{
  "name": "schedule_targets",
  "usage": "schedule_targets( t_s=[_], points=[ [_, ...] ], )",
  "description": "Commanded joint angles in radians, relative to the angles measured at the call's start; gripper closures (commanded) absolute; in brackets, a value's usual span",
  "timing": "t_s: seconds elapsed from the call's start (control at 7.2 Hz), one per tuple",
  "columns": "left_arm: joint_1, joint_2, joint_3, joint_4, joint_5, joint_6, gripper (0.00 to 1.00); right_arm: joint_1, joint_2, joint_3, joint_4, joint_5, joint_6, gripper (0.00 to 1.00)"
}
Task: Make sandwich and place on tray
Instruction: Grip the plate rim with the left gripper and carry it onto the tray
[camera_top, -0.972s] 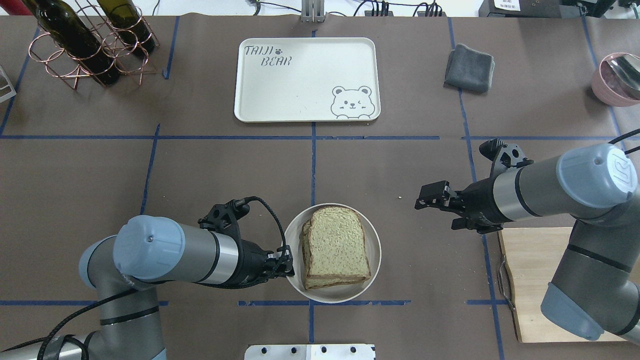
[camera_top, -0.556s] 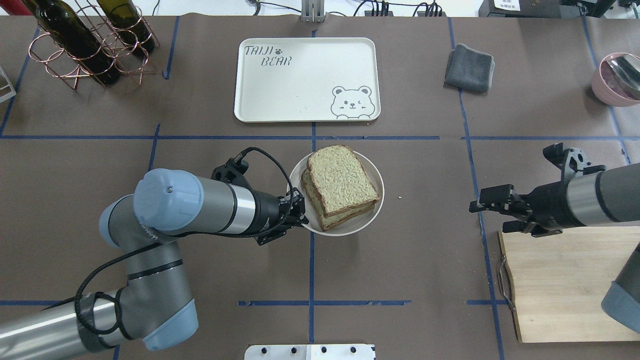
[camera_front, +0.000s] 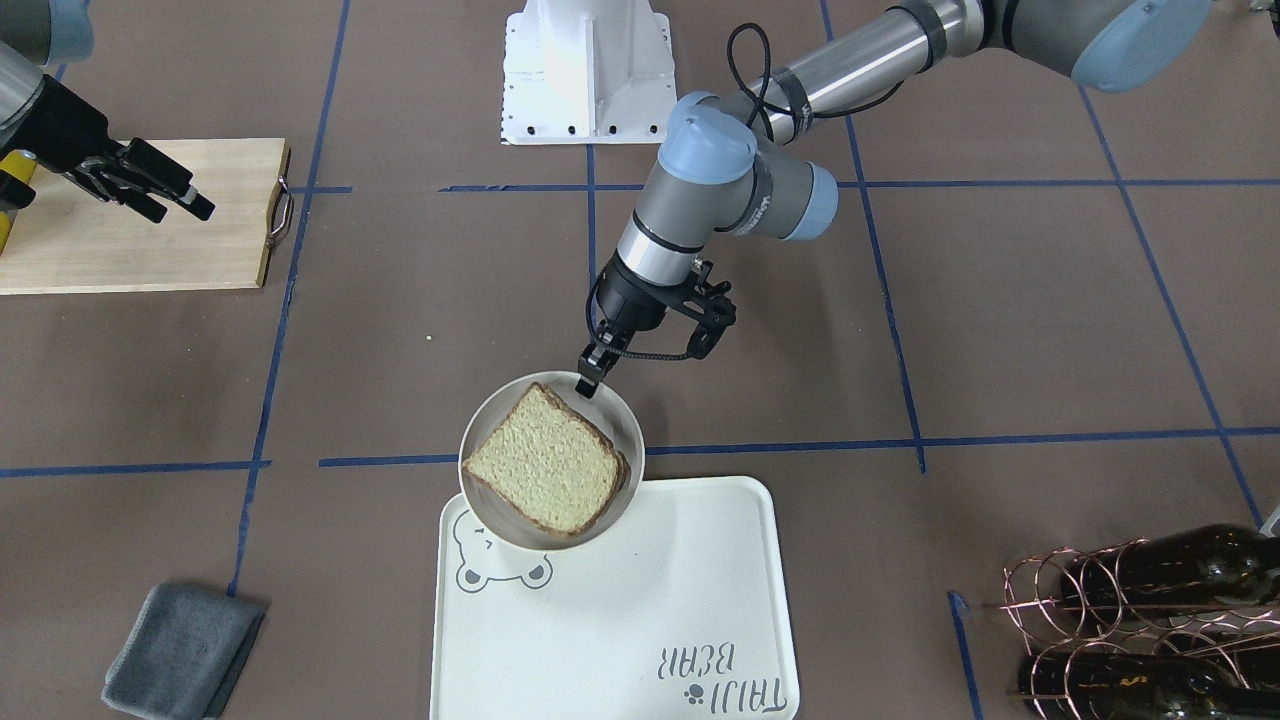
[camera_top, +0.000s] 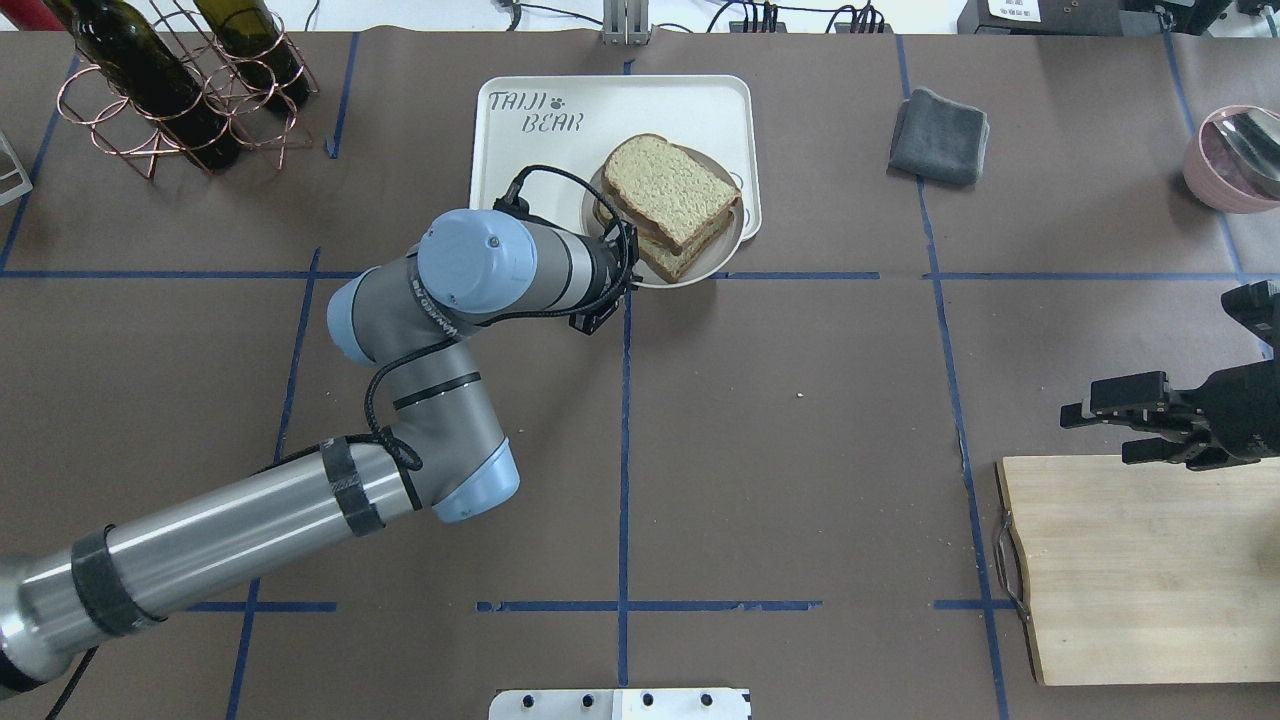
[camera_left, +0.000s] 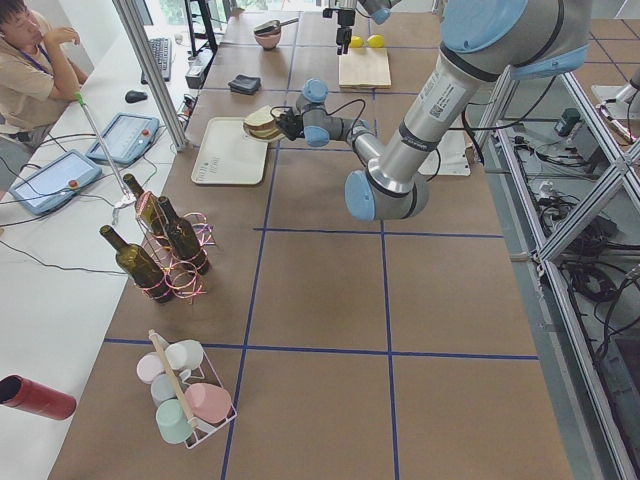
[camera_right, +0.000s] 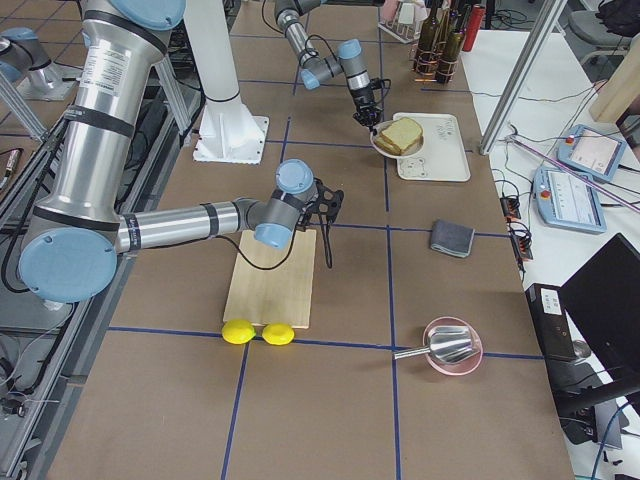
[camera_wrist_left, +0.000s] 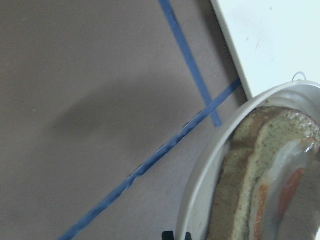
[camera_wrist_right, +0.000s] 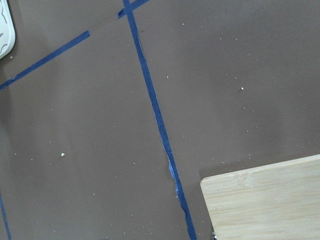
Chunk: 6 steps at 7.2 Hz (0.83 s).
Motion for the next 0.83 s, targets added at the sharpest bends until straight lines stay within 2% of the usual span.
schedule_targets(
  t_s=[0.0, 0.42, 0.69],
  points=[
    [-0.043, -0.058, 0.191, -0.111, 0.048, -0.025, 1.00, 0.004, -0.003, 0.001, 0.002, 0.002, -0.004, 0.00],
    [-0.066, -0.086, 0.311, -0.205, 0.064, 0.025, 1.00, 0.004, -0.003, 0.001, 0.002, 0.002, -0.004, 0.00],
    [-0.066, -0.087, 0.321, -0.205, 0.064, 0.040, 1.00, 0.004, -0.003, -0.001, 0.002, 0.002, -0.004, 0.00]
  ],
)
